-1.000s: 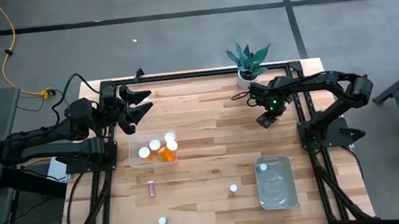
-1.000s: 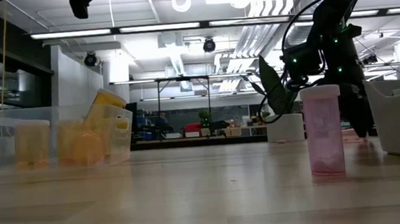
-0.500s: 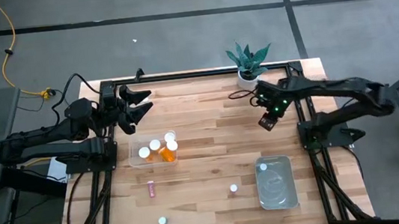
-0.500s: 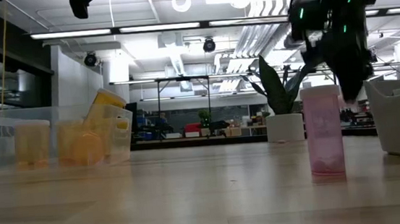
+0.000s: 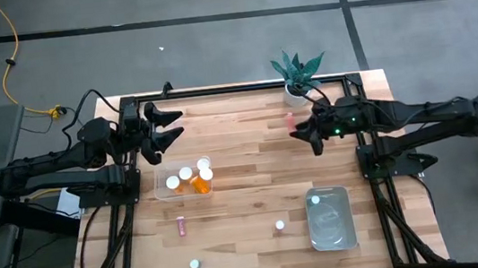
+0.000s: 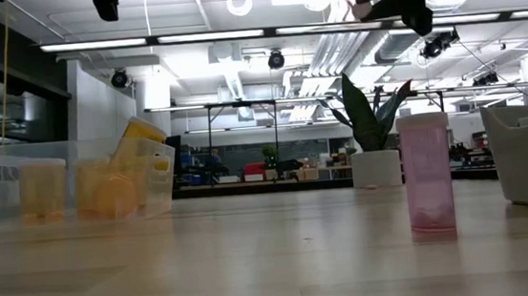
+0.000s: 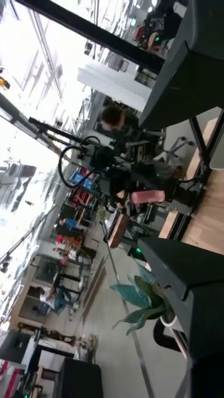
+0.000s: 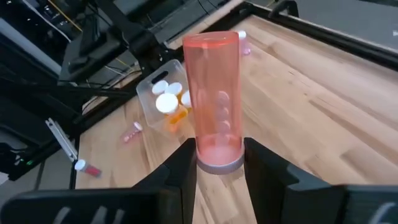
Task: Pick and place medicine bottles into bin by pill shape (circle, oval)
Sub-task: Put the small red pill bottle into the gray bin, then put the small pink pill bottle into the gray bin
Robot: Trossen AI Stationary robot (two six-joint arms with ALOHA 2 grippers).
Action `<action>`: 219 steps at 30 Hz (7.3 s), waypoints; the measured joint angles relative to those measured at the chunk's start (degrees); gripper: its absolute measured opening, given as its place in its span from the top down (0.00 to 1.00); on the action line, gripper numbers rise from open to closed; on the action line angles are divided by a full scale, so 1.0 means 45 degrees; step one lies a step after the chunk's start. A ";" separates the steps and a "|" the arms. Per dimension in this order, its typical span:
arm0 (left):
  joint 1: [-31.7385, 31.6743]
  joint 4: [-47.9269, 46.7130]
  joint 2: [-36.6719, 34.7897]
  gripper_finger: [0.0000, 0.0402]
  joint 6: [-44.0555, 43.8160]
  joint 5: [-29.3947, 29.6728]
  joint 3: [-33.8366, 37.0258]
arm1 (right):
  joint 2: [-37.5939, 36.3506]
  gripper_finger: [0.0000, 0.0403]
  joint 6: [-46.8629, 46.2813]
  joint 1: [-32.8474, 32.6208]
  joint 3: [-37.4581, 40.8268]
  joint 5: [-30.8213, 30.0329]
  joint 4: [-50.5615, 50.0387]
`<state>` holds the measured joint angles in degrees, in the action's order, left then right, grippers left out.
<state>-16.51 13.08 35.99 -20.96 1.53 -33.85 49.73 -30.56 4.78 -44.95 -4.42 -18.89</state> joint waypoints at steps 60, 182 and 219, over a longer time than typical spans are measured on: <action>-0.0005 -0.0277 0.0000 0.29 0.0018 0.0143 0.0000 | 1.0284 0.52 -0.1411 -0.7481 -0.3570 0.4287 -0.8136; -0.7689 -1.0176 1.0948 0.38 -0.3713 0.2144 -0.3050 | 0.1877 0.41 0.2465 -0.0229 0.2657 -0.1997 0.8319; -0.3392 -0.7847 0.4739 0.73 0.0800 -0.2902 -0.4410 | 0.1877 0.41 0.2528 -0.0234 0.2652 -0.1390 0.9021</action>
<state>-31.78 -22.23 57.31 -17.36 -11.53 -53.69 58.17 -19.18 3.73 -33.01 -10.68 21.70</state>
